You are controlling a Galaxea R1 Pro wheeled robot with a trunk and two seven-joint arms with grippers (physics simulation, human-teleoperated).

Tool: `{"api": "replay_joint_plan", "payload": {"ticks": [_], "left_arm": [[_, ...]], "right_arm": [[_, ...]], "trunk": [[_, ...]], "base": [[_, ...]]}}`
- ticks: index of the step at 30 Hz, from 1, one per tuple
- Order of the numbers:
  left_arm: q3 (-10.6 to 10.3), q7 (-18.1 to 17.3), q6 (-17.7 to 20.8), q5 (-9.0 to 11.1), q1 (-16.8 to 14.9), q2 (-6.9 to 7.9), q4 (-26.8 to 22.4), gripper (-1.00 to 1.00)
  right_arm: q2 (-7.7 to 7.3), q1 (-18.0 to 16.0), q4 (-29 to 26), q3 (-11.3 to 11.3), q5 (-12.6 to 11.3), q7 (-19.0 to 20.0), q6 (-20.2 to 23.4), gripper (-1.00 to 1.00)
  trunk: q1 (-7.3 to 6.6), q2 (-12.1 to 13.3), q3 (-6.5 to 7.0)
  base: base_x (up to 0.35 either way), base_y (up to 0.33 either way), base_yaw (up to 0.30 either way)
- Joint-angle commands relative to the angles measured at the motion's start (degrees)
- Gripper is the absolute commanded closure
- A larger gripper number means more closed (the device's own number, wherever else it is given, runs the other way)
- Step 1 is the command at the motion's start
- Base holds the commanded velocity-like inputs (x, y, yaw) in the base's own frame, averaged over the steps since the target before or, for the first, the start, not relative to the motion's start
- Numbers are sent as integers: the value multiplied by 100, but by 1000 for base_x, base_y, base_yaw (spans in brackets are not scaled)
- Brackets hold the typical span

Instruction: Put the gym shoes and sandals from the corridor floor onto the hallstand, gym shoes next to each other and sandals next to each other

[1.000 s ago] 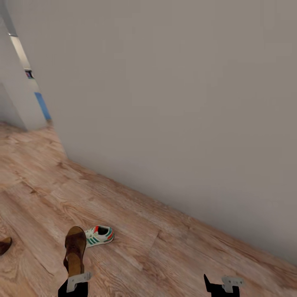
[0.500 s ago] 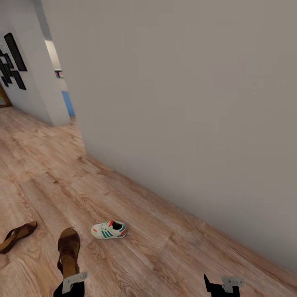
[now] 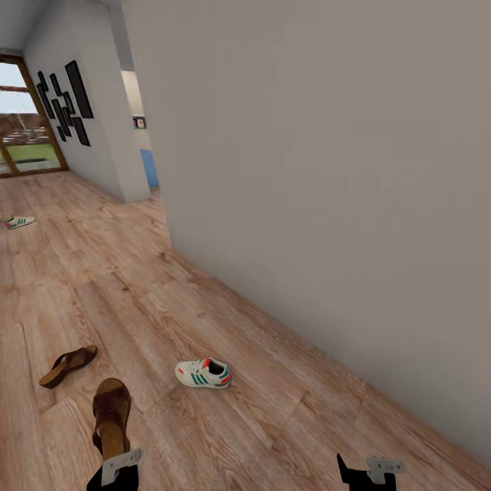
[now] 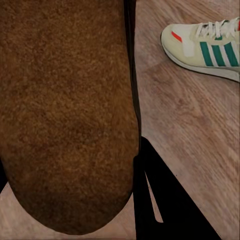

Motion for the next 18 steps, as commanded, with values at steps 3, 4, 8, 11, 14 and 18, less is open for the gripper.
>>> {"api": "replay_joint_plan", "payload": {"ticks": [3,4,8,11,14,18], "left_arm": [[14,23,-18,-55,-6,-8,3,100],[11,23,-18,-57,-6,-9,3,100],[2,23,-18,-68,-6,-15,4,100],[-3,25,-16,-85,-6,-15,3,100],[2,29,-11,-100,-6,-8,2,100],[6,33,-10,-112,-6,-4,2,100]], "right_arm": [[2,-3,4,-48,47,30,-21,-100],[2,-3,4,-49,47,30,-21,-100],[2,-3,5,-47,47,30,-21,-100],[2,-3,5,-47,47,30,-21,-100],[2,-3,5,-47,47,30,-21,-100],[2,-3,6,-47,47,30,-21,-100]], "trunk": [[-1,-2,-5],[-1,-2,-5],[-1,-2,-5],[-1,-2,-5],[-1,-2,-5],[-1,-2,-5]], "base": [[0,0,273],[0,0,273],[0,0,273],[0,0,273],[0,0,273],[0,0,273]]}}
